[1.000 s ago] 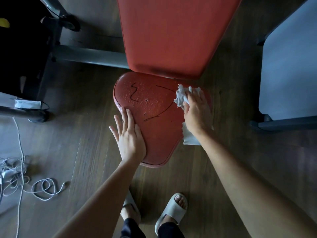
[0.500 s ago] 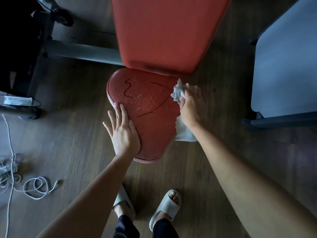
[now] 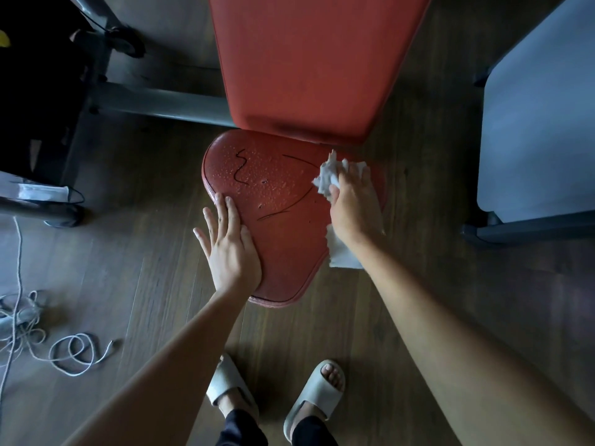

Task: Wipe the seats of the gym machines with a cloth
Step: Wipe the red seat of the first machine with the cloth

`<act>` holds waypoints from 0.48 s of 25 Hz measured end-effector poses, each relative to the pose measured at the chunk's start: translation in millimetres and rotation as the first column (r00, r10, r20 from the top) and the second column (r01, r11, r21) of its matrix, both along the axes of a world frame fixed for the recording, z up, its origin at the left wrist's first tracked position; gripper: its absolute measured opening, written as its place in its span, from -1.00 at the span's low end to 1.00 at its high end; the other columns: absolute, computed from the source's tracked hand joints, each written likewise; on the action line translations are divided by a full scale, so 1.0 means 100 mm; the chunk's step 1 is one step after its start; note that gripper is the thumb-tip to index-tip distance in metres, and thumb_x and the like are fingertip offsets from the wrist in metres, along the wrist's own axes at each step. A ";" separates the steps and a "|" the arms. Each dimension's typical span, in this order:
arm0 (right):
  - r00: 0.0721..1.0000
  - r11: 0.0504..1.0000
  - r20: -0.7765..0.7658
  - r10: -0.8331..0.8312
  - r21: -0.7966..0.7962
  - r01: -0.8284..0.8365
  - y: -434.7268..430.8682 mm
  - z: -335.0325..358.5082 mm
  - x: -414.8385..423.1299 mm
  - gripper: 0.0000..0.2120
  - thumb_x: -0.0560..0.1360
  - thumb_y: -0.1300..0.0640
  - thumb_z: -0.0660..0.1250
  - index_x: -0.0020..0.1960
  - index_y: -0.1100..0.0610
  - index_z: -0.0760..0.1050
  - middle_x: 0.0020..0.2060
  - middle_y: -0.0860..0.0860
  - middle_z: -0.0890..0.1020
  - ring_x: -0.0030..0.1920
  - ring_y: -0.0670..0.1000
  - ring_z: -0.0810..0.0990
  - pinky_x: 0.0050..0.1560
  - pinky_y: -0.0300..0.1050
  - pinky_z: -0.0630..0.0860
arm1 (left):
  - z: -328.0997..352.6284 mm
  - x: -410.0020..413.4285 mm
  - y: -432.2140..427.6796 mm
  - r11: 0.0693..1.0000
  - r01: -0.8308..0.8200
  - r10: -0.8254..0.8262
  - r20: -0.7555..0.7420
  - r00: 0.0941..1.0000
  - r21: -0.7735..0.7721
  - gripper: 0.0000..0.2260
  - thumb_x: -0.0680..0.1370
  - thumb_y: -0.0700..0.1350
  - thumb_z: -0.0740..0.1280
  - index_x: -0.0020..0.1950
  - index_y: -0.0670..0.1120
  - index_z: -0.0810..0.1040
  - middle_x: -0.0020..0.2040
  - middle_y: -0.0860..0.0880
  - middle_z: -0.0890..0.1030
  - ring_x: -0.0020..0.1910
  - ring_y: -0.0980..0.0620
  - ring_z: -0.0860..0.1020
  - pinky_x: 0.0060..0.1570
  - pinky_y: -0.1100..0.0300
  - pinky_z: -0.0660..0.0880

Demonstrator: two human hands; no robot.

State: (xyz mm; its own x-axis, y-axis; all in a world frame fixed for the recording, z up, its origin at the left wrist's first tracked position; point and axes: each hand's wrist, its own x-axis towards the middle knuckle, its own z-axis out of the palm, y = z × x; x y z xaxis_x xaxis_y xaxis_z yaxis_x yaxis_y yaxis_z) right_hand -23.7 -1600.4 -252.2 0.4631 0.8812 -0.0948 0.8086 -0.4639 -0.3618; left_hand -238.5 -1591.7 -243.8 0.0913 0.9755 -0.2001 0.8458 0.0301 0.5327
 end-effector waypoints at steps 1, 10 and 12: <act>1.000 1.000 0.007 0.023 0.021 -0.023 -0.15 0.02 -0.13 -0.53 0.64 0.19 0.21 0.52 0.27 0.31 0.46 0.22 0.41 0.52 0.28 0.27 0.50 0.12 0.30 | 0.00 -0.02 0.00 1.000 0.003 -0.003 0.005 1.000 0.001 -0.47 0.66 -0.16 0.00 0.65 -0.03 0.01 0.65 0.07 -0.05 0.63 -0.10 -0.12 0.56 -0.19 -0.23; 1.000 0.998 0.014 -0.021 0.055 0.020 -0.02 0.00 -0.15 -0.57 0.64 0.17 0.18 0.48 0.29 0.37 0.42 0.23 0.46 0.47 0.31 0.34 0.46 0.18 0.32 | -0.02 -0.01 0.02 1.000 0.006 -0.006 0.063 0.998 -0.011 -0.46 0.65 -0.13 0.00 0.65 -0.03 0.02 0.65 0.07 -0.05 0.63 -0.11 -0.12 0.56 -0.19 -0.22; 0.999 0.994 0.029 -0.040 0.101 0.037 -0.13 0.02 -0.29 -0.58 0.64 0.14 0.17 0.45 0.25 0.42 0.39 0.19 0.50 0.44 0.27 0.39 0.45 0.16 0.33 | -0.07 -0.10 0.01 1.000 0.009 -0.009 0.067 0.998 -0.005 -0.46 0.65 -0.15 0.01 0.65 -0.02 0.01 0.65 0.08 -0.05 0.63 -0.10 -0.11 0.56 -0.19 -0.22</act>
